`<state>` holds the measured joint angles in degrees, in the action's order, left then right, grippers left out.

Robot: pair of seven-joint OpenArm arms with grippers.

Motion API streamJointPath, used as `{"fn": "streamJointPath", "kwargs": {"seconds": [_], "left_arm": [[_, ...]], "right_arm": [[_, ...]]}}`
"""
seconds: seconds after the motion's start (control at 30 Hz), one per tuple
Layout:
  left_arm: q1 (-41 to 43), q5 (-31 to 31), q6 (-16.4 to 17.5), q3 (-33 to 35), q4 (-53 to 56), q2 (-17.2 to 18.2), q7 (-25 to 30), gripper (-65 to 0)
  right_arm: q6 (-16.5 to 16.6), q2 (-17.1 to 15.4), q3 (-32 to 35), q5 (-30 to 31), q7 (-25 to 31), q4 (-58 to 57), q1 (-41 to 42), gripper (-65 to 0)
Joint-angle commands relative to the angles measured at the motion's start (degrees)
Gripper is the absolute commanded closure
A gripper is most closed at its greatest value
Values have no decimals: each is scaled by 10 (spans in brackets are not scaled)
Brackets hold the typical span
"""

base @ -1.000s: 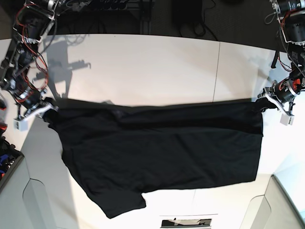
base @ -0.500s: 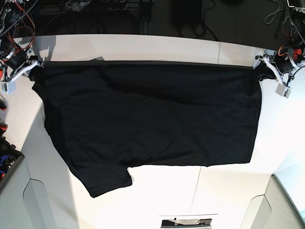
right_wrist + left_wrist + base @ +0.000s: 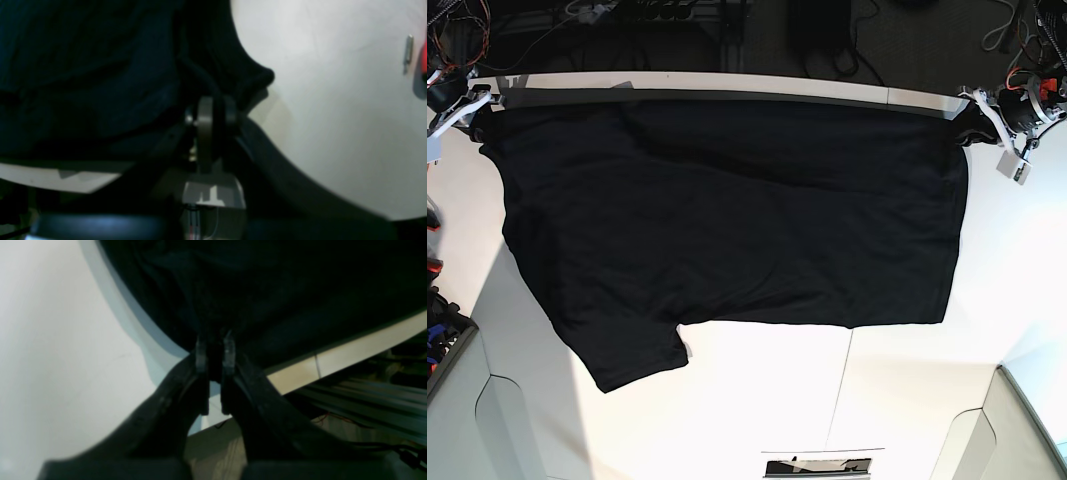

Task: Layout the t-shirt on the table in an organized manner, then fold the t-shirt properly
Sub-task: 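Release the edge and move both grippers to the shirt's hem corners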

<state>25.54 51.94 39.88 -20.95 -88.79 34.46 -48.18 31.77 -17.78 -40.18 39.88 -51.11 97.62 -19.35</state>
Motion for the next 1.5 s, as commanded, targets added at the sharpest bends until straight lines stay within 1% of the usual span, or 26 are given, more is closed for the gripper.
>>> {"fn": "streamJointPath", "kwargs": {"seconds": [0.0, 0.1, 0.13, 0.17, 0.2, 0.23, 0.27, 0.3, 0.4, 0.47, 0.6, 0.7, 0.8, 0.9, 1.07, 1.17, 1.23, 1.33, 1.4, 1.47], "left_arm": [[-1, 6, 1, -5, -8, 12, 8, -40], [-1, 6, 1, -5, -8, 13, 8, -140], [-1, 6, 1, -5, -8, 13, 8, -174], [-1, 6, 1, -5, -8, 13, 8, -209], [-1, 6, 1, -5, -8, 12, 7, -241], [-1, 7, 1, -5, -8, 13, 7, -269], [-1, 8, 1, -5, -8, 13, 7, -295], [-1, 10, 1, -5, -8, 13, 7, -311], [-1, 22, 1, -9, -12, 19, 7, -319], [-1, 24, 1, -29, -24, 19, 7, -319], [-2, 52, 1, -85, -62, 19, 8, -319], [-2, 58, 1, -95, -84, 29, 15, -320], [-20, 56, 1, -90, -84, 30, 21, -395], [-45, 42, 1, -84, -84, 32, 29, -404], [-75, -8, 1, -55, -73, 48, 70, -404], [-113, -34, 1, -28, -46, 55, 91, -404], [-153, -52, 1, -4, -14, 56, 104, -404], [-224, -72, 1, 44, 55, 56, 117, -404], [-280, -92, 1, 82, 114, 55, 127, -404], [-339, -117, 1, 120, 183, 55, 151, -404]], "right_arm": [[0, -11, -7, 11, 11, 10, 1, 0], [0, -11, -7, 27, 11, 10, 5, 0], [0, -11, -7, 28, 11, 10, 6, -65], [0, -11, -7, 28, 14, 10, 7, -166], [0, -12, -7, 28, 16, 10, 8, -252], [0, -12, -7, 28, 18, 10, 8, -315], [0, -13, -7, 28, 19, 10, 8, -353], [0, -14, -7, 28, 21, 10, 8, -366], [0, -16, -10, 27, 36, 11, 14, -365], [0, -19, -17, 27, 36, 11, 29, -365], [0, -34, -21, 25, 42, 9, 77, -365], [-2, -47, -17, 11, 59, -6, 128, -365], [-16, -61, -3, -18, 76, -51, 197, -365], [-21, -82, 30, -45, 87, -143, 280, -365], [-21, -109, 103, -92, 129, -339, 412, -365], [-20, -110, 151, -112, 151, -449, 478, -365], [-18, -108, 187, -110, 155, -510, 511, -365], [-18, -106, 240, -110, 164, -572, 537, -365], [-18, -106, 269, -110, 167, -585, 539, -365], [-18, -106, 288, -110, 166, -585, 538, -365]]}}
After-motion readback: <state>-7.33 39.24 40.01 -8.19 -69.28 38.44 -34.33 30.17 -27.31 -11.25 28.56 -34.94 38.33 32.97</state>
